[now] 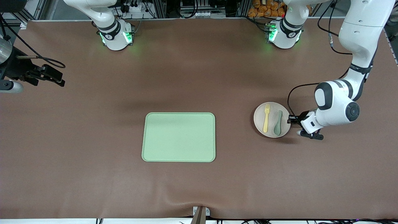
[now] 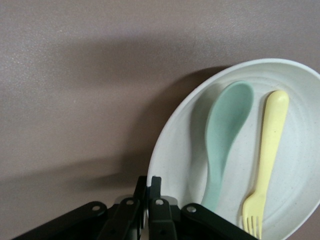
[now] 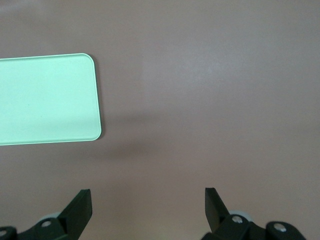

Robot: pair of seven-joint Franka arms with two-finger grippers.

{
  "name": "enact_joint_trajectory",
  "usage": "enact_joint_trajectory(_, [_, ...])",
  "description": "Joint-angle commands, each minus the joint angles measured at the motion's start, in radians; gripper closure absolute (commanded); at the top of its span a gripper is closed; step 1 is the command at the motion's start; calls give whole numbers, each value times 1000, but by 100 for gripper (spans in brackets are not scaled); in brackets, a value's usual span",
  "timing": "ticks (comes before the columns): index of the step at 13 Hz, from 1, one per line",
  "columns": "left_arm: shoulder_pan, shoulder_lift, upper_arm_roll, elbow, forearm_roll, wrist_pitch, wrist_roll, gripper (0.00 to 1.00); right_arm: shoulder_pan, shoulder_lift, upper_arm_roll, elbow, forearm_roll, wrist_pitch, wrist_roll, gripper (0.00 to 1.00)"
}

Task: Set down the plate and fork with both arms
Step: 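Close the left gripper on the plate rim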

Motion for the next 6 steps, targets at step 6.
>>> enact_joint_trajectory(6, [-5,30,-13,25,-21,19,29,100,-7,-13,1,-13,17,7,-6,0])
